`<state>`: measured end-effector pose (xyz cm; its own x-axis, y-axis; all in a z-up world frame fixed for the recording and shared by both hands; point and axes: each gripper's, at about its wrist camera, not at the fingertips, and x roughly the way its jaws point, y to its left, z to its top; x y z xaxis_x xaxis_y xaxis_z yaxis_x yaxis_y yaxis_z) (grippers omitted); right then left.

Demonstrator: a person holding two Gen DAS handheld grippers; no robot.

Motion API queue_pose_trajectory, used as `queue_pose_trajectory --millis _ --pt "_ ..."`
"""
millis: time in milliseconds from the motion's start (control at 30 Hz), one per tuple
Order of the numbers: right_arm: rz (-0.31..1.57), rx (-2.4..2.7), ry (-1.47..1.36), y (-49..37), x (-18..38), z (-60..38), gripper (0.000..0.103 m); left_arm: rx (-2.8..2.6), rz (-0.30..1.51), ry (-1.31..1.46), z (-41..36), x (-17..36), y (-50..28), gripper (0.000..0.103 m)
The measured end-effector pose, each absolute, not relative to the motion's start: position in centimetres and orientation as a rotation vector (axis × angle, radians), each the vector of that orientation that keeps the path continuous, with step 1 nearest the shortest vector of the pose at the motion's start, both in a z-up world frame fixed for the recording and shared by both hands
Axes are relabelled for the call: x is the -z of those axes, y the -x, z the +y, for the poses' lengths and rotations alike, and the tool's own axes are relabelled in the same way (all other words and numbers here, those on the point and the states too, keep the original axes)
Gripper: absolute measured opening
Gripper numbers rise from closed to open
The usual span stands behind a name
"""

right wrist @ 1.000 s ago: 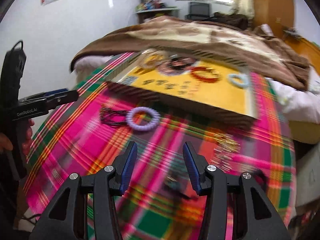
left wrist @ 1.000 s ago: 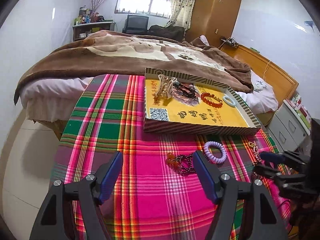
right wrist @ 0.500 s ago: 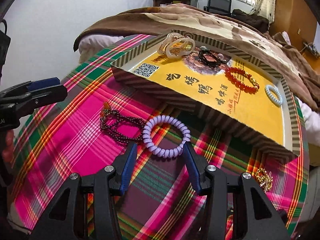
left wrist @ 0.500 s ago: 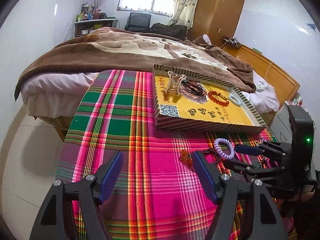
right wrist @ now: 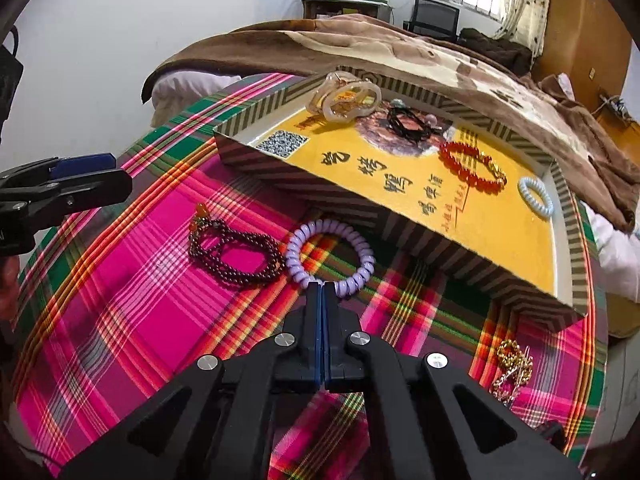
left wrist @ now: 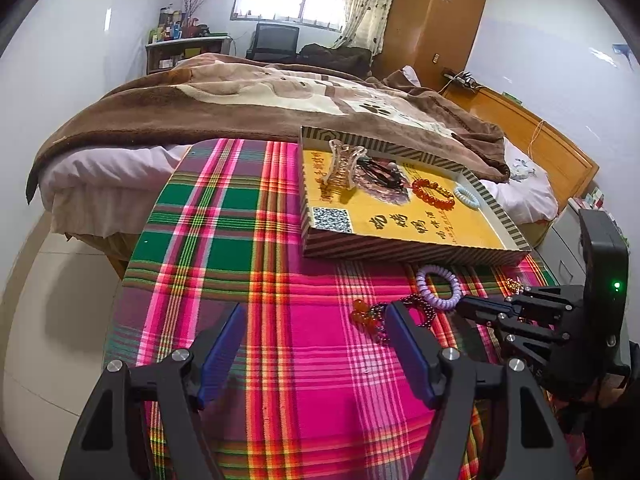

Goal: Organize jewelry
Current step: 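Move both open grippers back toward the lavender bead bracelet, then lower the right gripper onto the lavender coiled hair tie and close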

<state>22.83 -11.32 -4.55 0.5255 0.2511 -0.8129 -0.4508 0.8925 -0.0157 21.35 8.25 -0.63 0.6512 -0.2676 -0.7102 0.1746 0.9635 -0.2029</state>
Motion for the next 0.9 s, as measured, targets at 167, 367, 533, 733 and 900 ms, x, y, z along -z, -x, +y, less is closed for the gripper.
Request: queue_pose_trajectory --millis 167,367,533,733,900 --pt "0.902 -0.492 0.231 -22.9 4.2 -11.0 0.014 0.254 0.833 0.120 8.0 0.7 -21.5 0.072" --pt "0.905 -0.505 0.294 -23.9 4.6 -9.5 0.019 0.256 0.841 0.118 7.9 0.9 -21.5 0.072" --pt "0.935 -0.543 0.286 -24.5 4.9 -9.7 0.021 0.260 0.843 0.116 7.8 1.0 -21.6 0.072" --pt "0.957 -0.597 0.355 -23.7 4.8 -9.5 0.022 0.261 0.849 0.113 7.4 1.2 -21.9 0.072" --pt "0.974 -0.638 0.389 -23.5 4.9 -9.6 0.024 0.259 0.851 0.110 7.5 1.1 -22.0 0.072"
